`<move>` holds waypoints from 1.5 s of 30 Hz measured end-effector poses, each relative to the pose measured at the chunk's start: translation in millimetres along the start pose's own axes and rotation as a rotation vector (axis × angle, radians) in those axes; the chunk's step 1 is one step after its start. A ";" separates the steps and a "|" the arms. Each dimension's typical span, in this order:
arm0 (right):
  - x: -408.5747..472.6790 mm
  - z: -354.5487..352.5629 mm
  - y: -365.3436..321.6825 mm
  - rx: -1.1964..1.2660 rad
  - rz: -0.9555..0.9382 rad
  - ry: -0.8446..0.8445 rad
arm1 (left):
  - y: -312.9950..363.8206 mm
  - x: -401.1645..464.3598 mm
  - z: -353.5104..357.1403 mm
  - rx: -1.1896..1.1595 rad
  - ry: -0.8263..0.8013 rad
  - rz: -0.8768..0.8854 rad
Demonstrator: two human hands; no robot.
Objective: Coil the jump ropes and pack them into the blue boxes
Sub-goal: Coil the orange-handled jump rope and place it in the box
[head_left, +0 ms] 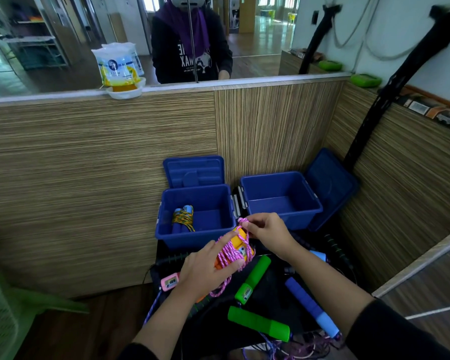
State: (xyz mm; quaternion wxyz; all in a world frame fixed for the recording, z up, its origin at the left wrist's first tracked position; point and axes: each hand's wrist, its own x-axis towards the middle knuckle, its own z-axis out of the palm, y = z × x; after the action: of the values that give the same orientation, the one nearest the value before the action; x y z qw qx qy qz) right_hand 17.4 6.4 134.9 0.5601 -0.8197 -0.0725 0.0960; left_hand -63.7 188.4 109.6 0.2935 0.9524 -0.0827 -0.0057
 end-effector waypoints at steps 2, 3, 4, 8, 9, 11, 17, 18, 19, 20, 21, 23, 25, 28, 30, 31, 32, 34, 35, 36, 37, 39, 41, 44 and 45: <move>0.4 -1.0 1.7 -0.032 0.001 -0.013 | 1.1 -2.7 -0.4 -0.014 0.003 0.009; 0.7 -1.6 2.5 -0.045 0.002 -0.023 | 1.9 -4.1 -0.5 -0.028 0.004 0.015; 0.8 -2.4 3.4 -0.047 0.002 -0.038 | 2.4 -5.1 -0.6 -0.041 0.005 0.021; -0.9 -4.6 1.8 0.077 0.015 -0.127 | 2.1 -7.2 -1.4 -0.058 0.002 0.028; -1.6 -5.1 1.0 0.139 0.028 -0.152 | 1.9 -7.7 -2.2 -0.067 0.004 0.030; -2.2 -6.6 -0.7 0.269 0.073 -0.209 | 1.9 -9.5 -4.0 -0.093 0.006 0.039; -1.0 -10.3 -9.8 0.540 0.299 -0.373 | 2.8 -14.4 -6.5 -0.144 -0.006 0.063; -1.7 -10.1 -11.7 0.558 0.319 -0.375 | 2.4 -15.1 -6.6 -0.152 -0.002 0.066; -2.0 -10.3 -11.7 0.570 0.330 -0.385 | 2.0 -16.1 -6.7 -0.155 -0.001 0.070; -2.2 -11.5 -12.0 0.568 0.334 -0.406 | 1.9 -17.2 -6.9 -0.153 -0.003 0.078; -2.6 -13.1 -12.0 0.548 0.329 -0.431 | 1.8 -18.3 -7.2 -0.149 -0.010 0.084; -3.4 -15.8 -12.1 0.492 0.307 -0.449 | 0.2 -20.1 -7.6 -0.130 -0.023 0.088; -3.8 -17.3 -13.6 0.451 0.288 -0.416 | -1.4 -19.6 -8.2 -0.108 -0.021 0.083; -4.1 -22.8 -18.6 0.409 0.303 -0.420 | -2.4 -18.9 -9.0 -0.047 -0.024 0.111; -3.7 -27.9 -20.3 0.410 0.304 -0.492 | -1.2 -18.6 -11.4 -0.030 -0.025 0.139; -4.1 -29.0 -20.7 0.419 0.299 -0.518 | 0.3 -18.4 -12.8 -0.027 -0.024 0.154; -4.7 -28.3 -21.1 0.434 0.295 -0.533 | 2.0 -18.2 -14.1 -0.028 -0.022 0.172; -6.0 -22.1 -19.9 0.484 0.280 -0.542 | 5.6 -17.7 -15.4 -0.054 -0.016 0.203; -6.2 -18.0 -18.9 0.511 0.276 -0.538 | 6.3 -17.6 -15.3 -0.077 -0.011 0.203; -6.2 -14.9 -18.4 0.521 0.276 -0.528 | 6.9 -17.9 -14.7 -0.097 -0.004 0.194; -5.7 -12.9 -18.0 0.511 0.280 -0.512 | 7.4 -18.3 -13.8 -0.112 0.001 0.178; -4.4 -10.9 -17.1 0.459 0.293 -0.477 | 7.2 -19.2 -11.1 -0.132 0.007 0.122; -2.3 -9.6 -14.9 0.419 0.299 -0.374 | 6.9 -17.7 -9.6 -0.149 0.018 0.057; -2.8 -5.1 -11.1 0.407 0.272 -0.154 | 2.4 -11.9 -8.0 -0.178 0.071 -0.017; -4.2 -2.4 -9.2 0.405 0.244 -0.108 | -0.2 -9.3 -7.5 -0.190 0.095 -0.041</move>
State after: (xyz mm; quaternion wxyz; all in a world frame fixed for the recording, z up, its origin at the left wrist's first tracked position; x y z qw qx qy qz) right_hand 13.8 6.6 144.6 0.6927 -0.6869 0.0179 0.2194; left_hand -72.4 194.2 115.3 0.3858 0.9210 -0.0481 0.0254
